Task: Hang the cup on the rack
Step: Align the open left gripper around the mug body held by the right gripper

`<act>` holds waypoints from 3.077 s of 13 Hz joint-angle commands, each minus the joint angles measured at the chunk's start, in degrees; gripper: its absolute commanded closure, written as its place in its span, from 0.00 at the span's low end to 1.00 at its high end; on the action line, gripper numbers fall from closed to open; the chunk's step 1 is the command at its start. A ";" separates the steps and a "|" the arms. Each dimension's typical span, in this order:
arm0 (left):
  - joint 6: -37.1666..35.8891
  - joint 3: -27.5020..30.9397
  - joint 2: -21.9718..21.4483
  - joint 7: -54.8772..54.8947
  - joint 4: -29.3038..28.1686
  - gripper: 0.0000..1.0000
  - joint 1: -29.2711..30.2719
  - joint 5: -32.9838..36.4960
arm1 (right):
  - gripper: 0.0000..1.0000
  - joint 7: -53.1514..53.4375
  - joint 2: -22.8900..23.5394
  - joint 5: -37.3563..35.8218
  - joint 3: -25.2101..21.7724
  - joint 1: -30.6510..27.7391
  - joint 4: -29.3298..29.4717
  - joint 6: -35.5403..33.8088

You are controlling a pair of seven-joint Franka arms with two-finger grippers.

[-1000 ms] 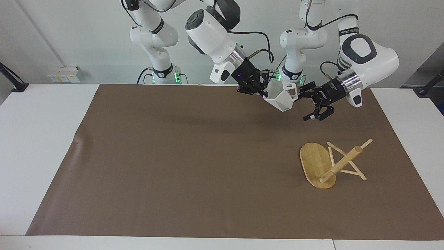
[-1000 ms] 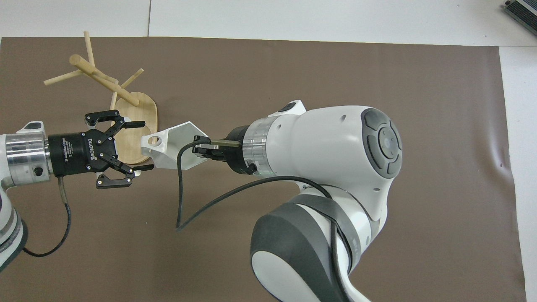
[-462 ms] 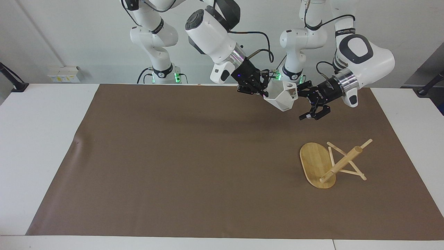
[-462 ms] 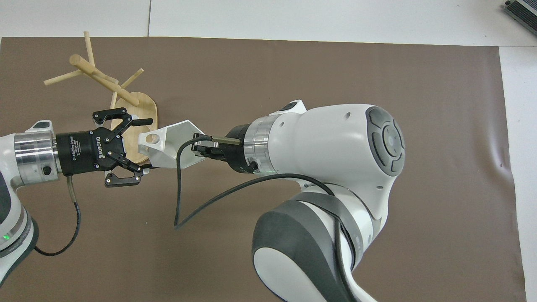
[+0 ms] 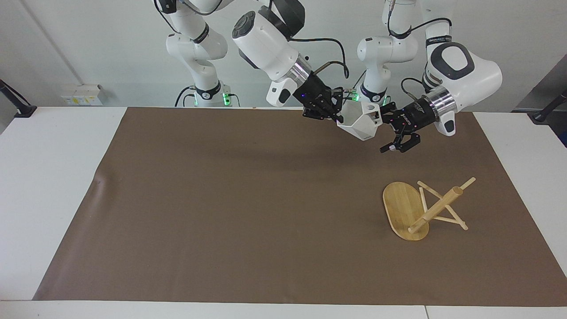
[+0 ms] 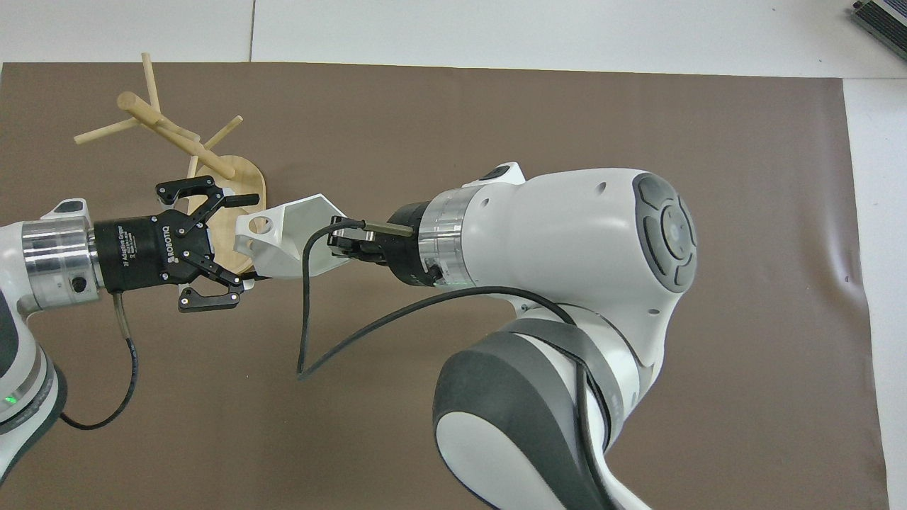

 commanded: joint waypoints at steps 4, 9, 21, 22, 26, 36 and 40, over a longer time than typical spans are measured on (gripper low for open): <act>3.81 -0.12 -0.26 -5.08 0.57 0.00 -1.47 -1.81 | 1.00 1.10 1.33 1.02 0.94 0.10 0.38 1.01; 2.33 -0.03 0.80 -4.21 1.01 0.00 -0.85 1.51 | 1.00 1.01 1.33 1.02 0.94 0.10 0.38 1.01; -7.09 0.06 0.62 0.54 2.15 0.00 2.40 8.76 | 1.00 0.83 1.42 0.93 0.94 0.01 0.47 1.01; -7.00 0.06 0.53 -0.07 2.15 0.00 2.75 7.18 | 1.00 0.83 1.42 0.93 0.94 0.01 0.47 1.01; -4.98 0.06 0.53 -2.35 2.15 0.00 2.84 3.56 | 1.00 1.01 1.68 1.11 0.94 0.01 0.73 1.01; -1.64 -0.73 -0.08 -6.04 2.50 0.00 0.29 1.71 | 1.00 1.10 1.68 2.16 0.95 0.01 0.74 4.00; -0.94 -1.70 -0.08 -6.58 3.29 0.00 0.29 1.62 | 1.00 1.01 1.68 2.16 0.95 0.10 0.74 3.91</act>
